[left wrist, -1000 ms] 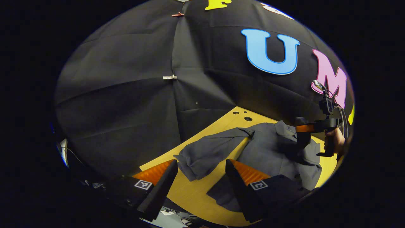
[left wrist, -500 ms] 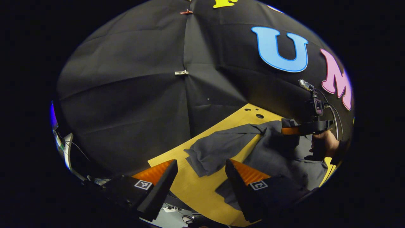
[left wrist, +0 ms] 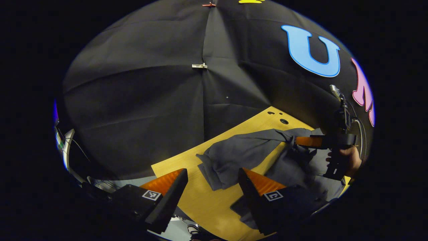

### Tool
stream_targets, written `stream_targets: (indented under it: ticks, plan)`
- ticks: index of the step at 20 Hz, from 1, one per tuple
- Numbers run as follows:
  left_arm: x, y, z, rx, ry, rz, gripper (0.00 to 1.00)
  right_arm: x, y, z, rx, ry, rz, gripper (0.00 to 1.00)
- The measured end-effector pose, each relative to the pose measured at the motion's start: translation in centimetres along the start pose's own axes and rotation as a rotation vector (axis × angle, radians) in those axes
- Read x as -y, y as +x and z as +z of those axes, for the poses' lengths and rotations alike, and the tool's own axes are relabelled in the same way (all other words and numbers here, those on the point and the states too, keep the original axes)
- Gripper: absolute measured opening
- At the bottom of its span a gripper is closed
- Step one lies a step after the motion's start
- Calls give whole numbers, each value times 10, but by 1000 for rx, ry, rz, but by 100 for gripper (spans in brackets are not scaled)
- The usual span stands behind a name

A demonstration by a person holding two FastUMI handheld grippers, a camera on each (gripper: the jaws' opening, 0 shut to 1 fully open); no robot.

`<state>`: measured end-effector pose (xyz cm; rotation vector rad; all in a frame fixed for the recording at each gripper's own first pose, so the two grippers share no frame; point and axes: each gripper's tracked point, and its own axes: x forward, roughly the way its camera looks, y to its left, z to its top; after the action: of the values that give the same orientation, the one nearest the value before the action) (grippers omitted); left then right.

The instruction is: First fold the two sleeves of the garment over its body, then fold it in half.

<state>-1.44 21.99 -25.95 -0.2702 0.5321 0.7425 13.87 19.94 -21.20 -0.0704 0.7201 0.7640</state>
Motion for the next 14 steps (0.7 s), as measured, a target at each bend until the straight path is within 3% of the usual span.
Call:
stream_targets:
  ticks: [2, 6, 10, 13, 14]
  plan:
    - [1, 19, -2, -20, -8, -5, 99, 6, -19, -3, 10, 12, -39, 100]
    - [-1, 55, -13, -82, -20, 13, 96, 33, -69, -16, 32, 86, -134, 99]
    - [3, 89, -23, -137, -35, 30, 95, 77, -111, -36, 35, 64, -236, 99]
    - [3, 106, -29, -164, -7, 47, 96, 108, -153, -49, 34, 112, -284, 100]
    - [5, 110, -33, -175, 2, 51, 92, 119, -165, -55, 35, 125, -303, 100]
